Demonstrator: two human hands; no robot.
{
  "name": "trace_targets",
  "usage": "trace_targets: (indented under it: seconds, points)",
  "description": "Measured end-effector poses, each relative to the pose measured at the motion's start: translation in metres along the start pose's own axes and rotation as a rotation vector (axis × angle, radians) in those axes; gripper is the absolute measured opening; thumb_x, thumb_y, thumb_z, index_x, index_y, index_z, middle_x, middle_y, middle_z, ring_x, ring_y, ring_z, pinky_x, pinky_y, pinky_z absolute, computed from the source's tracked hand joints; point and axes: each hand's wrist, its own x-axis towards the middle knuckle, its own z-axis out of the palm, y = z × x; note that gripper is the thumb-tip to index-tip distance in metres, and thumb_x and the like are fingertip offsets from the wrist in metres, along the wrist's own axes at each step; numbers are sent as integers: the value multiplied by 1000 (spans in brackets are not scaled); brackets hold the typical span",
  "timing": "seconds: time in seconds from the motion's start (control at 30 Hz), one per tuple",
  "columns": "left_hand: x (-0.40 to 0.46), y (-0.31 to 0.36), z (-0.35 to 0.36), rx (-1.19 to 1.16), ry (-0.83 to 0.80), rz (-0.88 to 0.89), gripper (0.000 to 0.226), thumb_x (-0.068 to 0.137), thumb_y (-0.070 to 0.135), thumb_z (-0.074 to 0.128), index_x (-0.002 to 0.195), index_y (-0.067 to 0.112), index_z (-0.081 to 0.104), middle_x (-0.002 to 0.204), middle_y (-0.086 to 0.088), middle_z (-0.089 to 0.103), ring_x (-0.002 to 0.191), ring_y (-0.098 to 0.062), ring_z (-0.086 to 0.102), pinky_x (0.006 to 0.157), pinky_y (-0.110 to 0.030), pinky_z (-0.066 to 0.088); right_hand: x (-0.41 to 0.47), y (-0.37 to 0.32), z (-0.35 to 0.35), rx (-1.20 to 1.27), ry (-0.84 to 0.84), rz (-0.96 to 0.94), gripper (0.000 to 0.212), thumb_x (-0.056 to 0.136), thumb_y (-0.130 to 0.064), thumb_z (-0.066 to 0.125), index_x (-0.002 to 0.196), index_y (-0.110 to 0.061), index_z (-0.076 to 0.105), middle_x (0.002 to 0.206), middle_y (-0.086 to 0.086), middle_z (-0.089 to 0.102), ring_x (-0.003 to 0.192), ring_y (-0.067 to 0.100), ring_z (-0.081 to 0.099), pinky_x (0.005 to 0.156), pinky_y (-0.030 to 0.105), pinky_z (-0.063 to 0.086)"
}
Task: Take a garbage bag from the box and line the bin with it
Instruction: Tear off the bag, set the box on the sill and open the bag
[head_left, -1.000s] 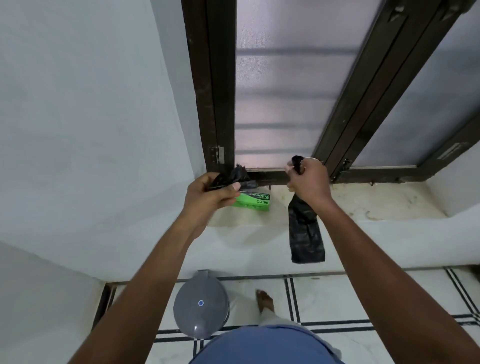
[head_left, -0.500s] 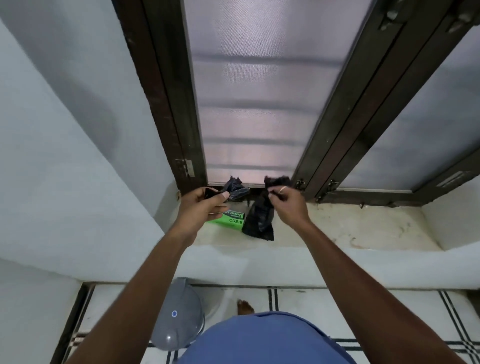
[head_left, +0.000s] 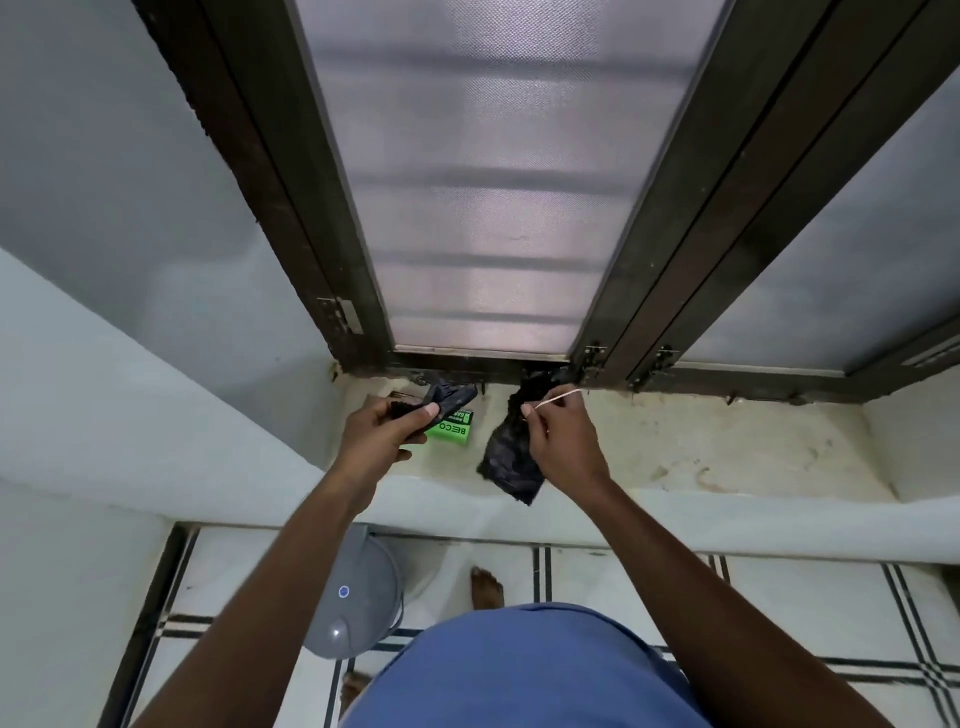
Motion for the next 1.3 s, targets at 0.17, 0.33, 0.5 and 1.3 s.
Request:
trace_targets:
  seconds: [0.17,0.33,0.5,1.3]
  points:
    - [-2,0,-5,14,-44,-10,32,89,35,88,109,13,80,97,2,83,86,-14,77,83,-36,54,16,-16,-13,-55,47,55,48,107,-34,67,61,-20,59,62,-2,63,66,21,63,69,36,44]
    - [-4,-1,-18,21,-77,4,34,88,36,88,108,10,80,93,3,81,85,-15,76,82,-36,53,30,-22,-24,133,-345,254,38,107,-24,63,142,-10,64,136,15,72,129,34,67,104,41,54]
    - [-5,-5,-29,48,-103,8,31,87,38,89,105,14,81,92,3,81,84,-14,76,81,-36,53,7,-27,-10,-369,-58,228,49,94,-39,77,133,-16,59,130,13,63,122,36,58,94,46,52]
    - [5,3,-62,-289,65,49,19,103,21,73,112,5,77,99,-15,76,80,-17,75,77,-26,64,25,-99,81,-472,-247,-285,74,93,-51,77,158,-26,52,151,0,62,142,31,49,111,48,43]
